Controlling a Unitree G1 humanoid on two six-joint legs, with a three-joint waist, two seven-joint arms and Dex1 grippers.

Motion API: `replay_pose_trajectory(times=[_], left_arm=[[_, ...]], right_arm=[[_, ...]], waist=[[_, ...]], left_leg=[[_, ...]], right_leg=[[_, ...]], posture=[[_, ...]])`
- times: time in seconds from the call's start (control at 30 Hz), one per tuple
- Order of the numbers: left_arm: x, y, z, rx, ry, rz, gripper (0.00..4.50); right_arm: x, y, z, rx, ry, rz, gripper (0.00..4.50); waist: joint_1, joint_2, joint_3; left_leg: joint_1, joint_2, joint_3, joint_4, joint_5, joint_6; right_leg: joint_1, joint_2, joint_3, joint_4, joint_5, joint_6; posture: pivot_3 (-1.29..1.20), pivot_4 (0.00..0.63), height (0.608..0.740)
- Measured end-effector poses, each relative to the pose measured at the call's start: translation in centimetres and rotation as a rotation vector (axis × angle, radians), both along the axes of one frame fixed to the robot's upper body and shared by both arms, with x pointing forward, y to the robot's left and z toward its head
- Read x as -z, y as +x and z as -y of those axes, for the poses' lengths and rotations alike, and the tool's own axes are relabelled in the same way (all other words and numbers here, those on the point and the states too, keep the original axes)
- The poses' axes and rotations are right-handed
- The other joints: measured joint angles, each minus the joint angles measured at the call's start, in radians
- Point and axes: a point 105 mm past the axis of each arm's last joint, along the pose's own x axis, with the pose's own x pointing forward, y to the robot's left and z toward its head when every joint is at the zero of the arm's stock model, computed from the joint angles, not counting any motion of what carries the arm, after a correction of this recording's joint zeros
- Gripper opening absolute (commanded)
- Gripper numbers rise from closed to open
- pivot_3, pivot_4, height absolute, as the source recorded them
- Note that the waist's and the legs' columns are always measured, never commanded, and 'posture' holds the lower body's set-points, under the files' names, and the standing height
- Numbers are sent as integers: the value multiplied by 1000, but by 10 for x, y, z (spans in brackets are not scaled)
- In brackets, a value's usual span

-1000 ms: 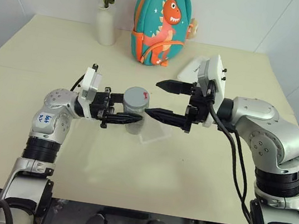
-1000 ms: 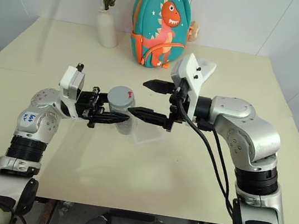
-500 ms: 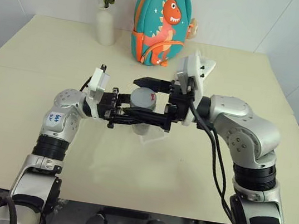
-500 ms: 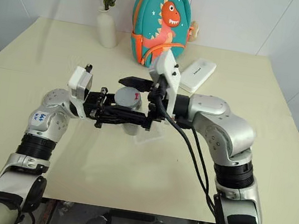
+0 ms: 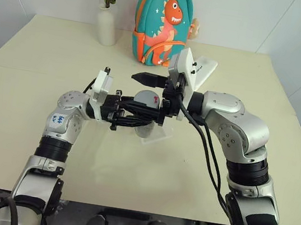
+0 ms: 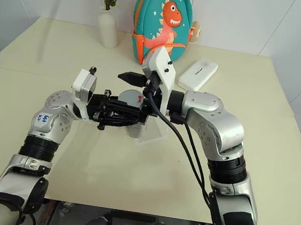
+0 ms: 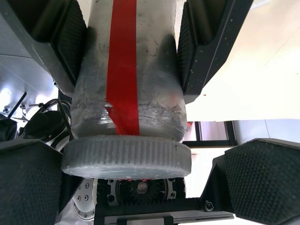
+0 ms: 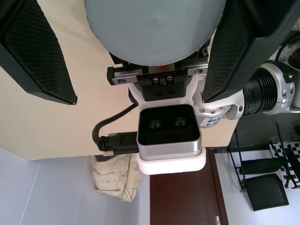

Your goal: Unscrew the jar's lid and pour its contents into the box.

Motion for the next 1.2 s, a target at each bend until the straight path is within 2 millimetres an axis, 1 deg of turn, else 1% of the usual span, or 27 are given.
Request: replay_pose_trajectory(times=[0.17, 0.4, 1.03, 1.2], left_arm=[[0, 0, 0, -1, 3, 1, 2180], [-2, 2, -7, -31, 18, 4, 2180], [-2, 3, -9, -45, 15, 4, 2180], [-3, 4, -12, -57, 17, 4, 2180]], right_arm=[[1, 1, 5, 7, -18, 7, 4474], [4, 1, 20, 39, -63, 16, 4474], [7, 0, 37, 81, -108, 19, 4474], [5, 1, 48, 112, -107, 19, 4474]], waist=[[0, 0, 0], [0, 0, 0], [1, 0, 0], [2, 0, 0]], left_leg=[[0, 0, 0, 0, 0, 0], [0, 0, 0, 0, 0, 0], [0, 0, 0, 0, 0, 0], [0, 0, 0, 0, 0, 0]], right_leg=[[0, 0, 0, 0, 0, 0], [0, 0, 0, 0, 0, 0], [0, 0, 0, 0, 0, 0], [0, 0, 0, 0, 0, 0]], posture=[[0, 150, 740], [0, 150, 740], [0, 150, 740], [0, 150, 740]])
